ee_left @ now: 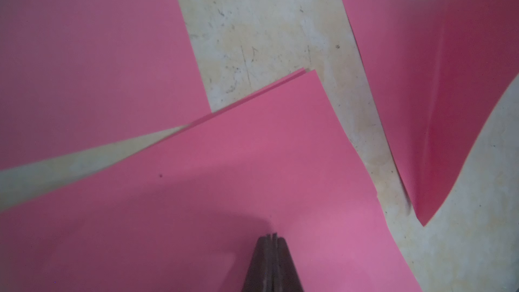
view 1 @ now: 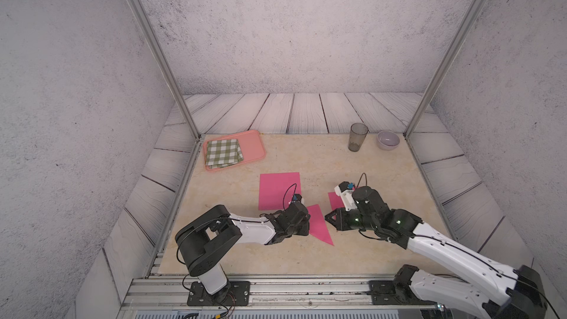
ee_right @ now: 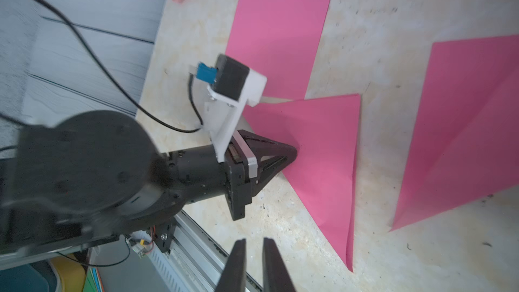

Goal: Fold the square paper diagonally
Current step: Fold the paper at the center of the board.

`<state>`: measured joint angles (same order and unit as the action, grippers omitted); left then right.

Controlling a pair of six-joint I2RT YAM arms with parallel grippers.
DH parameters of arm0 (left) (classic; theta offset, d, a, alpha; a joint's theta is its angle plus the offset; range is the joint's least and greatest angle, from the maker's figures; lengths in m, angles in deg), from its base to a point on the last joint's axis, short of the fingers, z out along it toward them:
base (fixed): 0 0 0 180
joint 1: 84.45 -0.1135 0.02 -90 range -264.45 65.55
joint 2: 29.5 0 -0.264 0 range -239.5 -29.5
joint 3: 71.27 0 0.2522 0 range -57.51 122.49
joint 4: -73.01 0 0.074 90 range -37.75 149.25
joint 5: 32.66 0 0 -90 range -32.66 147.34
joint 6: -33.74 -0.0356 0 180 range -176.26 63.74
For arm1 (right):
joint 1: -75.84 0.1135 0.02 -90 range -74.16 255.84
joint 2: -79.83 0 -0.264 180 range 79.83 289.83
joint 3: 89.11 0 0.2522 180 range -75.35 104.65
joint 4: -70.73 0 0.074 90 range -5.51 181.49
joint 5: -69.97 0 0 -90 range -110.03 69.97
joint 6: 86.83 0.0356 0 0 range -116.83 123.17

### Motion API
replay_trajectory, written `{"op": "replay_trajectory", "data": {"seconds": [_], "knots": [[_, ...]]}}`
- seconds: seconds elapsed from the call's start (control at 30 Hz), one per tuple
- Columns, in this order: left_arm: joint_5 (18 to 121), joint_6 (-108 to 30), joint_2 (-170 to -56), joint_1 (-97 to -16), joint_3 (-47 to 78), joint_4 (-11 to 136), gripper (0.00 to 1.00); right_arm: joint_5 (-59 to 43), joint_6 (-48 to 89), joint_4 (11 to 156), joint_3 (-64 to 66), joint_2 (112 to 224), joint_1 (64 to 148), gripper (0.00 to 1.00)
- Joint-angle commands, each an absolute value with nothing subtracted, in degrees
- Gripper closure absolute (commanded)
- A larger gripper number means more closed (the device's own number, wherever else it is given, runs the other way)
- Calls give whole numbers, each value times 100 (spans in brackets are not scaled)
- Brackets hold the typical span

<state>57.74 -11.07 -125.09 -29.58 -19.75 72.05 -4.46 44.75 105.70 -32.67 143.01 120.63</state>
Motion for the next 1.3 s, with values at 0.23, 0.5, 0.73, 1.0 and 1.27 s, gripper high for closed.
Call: {"op": "replay_trajectory", "data": {"seconds": [0.23, 0.5, 0.73, 1.0, 1.27], "knots": [[5927, -1230, -12785, -2930, -2345, 5995, 100, 36, 4624, 9698, -3906, 15607, 12049, 92], [5937, -1232, -12753, -2934, -2358, 5979, 100, 14, 4496, 9611, -4179, 16065, 12053, 93], [5928, -1240, -12694, -2933, -2384, 5934, 100, -132, 4474, 9589, -4427, 16142, 12046, 94], [5936, -1258, -12694, -2927, -2360, 5917, 100, -410, 4341, 9966, -4723, 15810, 12042, 94], [5944, -1280, -12714, -2926, -2317, 5875, 100, -405, 4369, 10236, -5114, 15072, 12040, 94]]}}
